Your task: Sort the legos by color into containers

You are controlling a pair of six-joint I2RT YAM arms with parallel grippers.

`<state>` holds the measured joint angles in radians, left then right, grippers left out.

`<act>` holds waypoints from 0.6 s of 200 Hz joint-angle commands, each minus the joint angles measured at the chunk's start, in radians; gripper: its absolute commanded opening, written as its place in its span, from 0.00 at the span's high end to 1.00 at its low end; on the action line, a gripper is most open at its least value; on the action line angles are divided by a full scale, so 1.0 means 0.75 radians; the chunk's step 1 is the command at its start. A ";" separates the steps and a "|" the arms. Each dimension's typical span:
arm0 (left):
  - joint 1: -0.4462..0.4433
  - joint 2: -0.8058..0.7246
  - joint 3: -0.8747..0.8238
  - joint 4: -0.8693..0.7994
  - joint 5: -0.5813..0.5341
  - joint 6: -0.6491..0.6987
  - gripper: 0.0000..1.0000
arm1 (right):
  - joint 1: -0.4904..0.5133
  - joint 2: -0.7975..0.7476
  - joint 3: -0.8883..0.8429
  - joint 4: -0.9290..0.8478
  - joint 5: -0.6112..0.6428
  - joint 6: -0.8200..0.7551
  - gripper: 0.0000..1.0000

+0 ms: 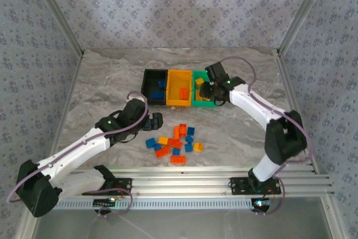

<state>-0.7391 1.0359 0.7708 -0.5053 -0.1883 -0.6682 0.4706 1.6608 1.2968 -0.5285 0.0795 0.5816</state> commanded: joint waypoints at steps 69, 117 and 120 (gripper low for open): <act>0.024 -0.103 -0.070 -0.085 -0.027 -0.025 0.01 | -0.090 0.346 0.314 -0.009 0.050 -0.052 0.35; 0.028 -0.073 -0.081 -0.089 0.063 -0.014 0.02 | -0.069 0.185 0.225 0.036 0.032 -0.050 0.22; 0.027 -0.069 -0.081 -0.091 0.076 -0.010 0.03 | -0.065 0.173 0.212 0.040 0.029 -0.048 0.22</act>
<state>-0.7246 0.9710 0.7166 -0.5514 -0.1852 -0.6899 0.4110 1.8950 1.4975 -0.5079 0.1081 0.5484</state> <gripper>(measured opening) 0.989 0.780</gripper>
